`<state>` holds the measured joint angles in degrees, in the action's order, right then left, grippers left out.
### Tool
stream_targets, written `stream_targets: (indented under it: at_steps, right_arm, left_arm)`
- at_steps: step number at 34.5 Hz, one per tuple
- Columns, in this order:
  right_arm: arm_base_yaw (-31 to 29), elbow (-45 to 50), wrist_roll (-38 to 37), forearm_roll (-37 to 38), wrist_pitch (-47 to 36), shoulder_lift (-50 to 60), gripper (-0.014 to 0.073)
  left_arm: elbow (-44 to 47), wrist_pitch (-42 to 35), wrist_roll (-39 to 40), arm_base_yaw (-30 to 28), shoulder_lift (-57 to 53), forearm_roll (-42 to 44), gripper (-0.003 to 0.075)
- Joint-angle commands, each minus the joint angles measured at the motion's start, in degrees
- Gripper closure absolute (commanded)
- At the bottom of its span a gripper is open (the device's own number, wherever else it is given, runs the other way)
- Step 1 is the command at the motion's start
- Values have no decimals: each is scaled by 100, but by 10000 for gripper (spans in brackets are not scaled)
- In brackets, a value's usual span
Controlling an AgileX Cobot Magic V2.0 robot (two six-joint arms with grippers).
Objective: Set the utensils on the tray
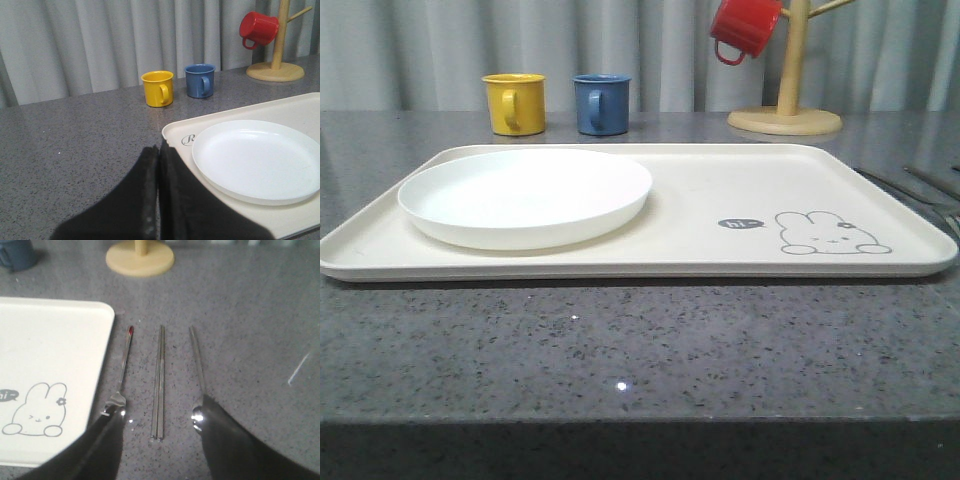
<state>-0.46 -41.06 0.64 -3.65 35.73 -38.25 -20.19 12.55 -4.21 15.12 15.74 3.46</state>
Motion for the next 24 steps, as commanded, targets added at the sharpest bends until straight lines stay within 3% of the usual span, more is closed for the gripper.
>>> stream_targets:
  at_steps: [1, 6, 13, 24]
  right_arm:
    - [-25, -736, 35, 3, 235, -887, 235]
    - [13, -1558, 35, -92, 884, -2186, 235]
    - [393, -2350, 35, -277, 984, -3667, 235]
    - [499, -2843, 35, -336, 982, -4894, 235]
  left_arm:
    - [-161, -487, 69, 13, 55, -14, 738]
    - [-161, -487, 69, 13, 55, -14, 738]
    - [-161, -487, 69, 13, 55, -14, 738]
    - [-161, -487, 69, 13, 55, -14, 738]
